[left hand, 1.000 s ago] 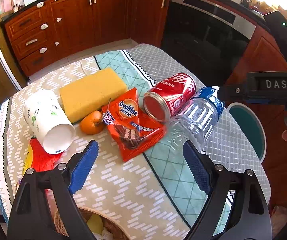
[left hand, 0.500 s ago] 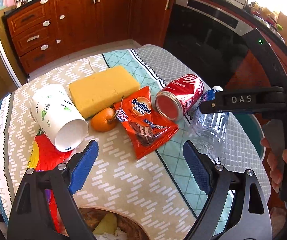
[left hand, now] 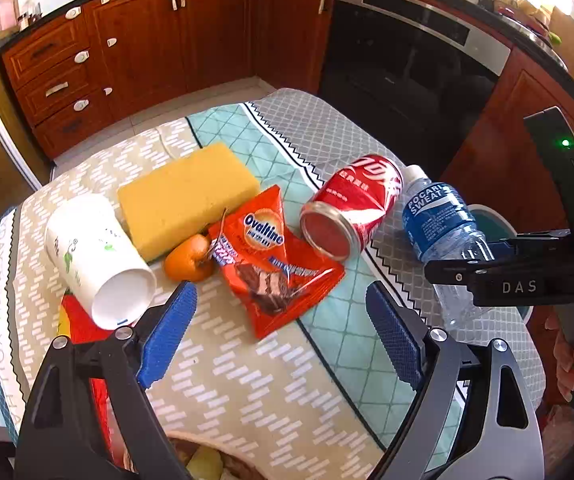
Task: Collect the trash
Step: 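Move back to the table and grasp the blue-label water bottle with the right tool, then grasp the red cola can with the left tool while the right tool holds the bottle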
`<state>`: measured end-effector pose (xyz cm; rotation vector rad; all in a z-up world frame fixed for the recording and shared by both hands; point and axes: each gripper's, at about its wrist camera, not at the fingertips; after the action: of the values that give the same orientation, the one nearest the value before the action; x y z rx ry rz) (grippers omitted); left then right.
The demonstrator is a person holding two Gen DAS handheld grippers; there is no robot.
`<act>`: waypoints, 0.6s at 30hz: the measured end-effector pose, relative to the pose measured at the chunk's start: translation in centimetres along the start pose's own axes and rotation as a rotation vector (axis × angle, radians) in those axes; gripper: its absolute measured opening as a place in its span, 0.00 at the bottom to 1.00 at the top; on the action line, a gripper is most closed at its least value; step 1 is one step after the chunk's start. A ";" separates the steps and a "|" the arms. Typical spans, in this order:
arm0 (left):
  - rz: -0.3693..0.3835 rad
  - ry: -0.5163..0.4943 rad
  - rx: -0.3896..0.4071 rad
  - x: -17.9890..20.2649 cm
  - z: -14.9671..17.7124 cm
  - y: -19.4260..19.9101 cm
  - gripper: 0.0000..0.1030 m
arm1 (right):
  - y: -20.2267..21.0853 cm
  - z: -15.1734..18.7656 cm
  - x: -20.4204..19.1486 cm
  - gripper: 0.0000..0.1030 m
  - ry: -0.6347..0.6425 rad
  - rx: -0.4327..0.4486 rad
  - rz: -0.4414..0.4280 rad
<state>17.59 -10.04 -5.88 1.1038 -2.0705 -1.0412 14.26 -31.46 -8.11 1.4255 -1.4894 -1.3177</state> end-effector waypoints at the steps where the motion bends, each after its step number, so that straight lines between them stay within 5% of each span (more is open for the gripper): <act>1: 0.002 -0.011 -0.004 0.5 -0.6 -0.3 0.84 | 0.2 0.0 0.6 0.60 -0.001 0.003 0.009; 10: 0.074 -0.195 -0.090 5.6 -5.3 -5.1 0.85 | 0.7 -0.6 3.5 0.60 0.014 0.000 0.009; 15: 0.067 -0.193 -0.156 5.9 -5.9 -8.9 0.84 | 0.7 -1.0 4.2 0.60 0.030 0.008 0.010; 18: 0.057 -0.199 -0.177 6.3 -5.5 -10.2 0.72 | 0.5 -1.0 4.6 0.60 0.033 0.005 0.013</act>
<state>22.87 -21.09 -10.74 0.8788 -2.1003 -1.3230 14.30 -36.25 -8.12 1.4320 -1.4790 -1.2773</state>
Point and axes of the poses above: each gripper's, at about its wrist camera, not at the fingertips, and y roughly against the way its jaws point, x to its right, z to its underside, and after that the axes turned 5 degrees about y, right-handed
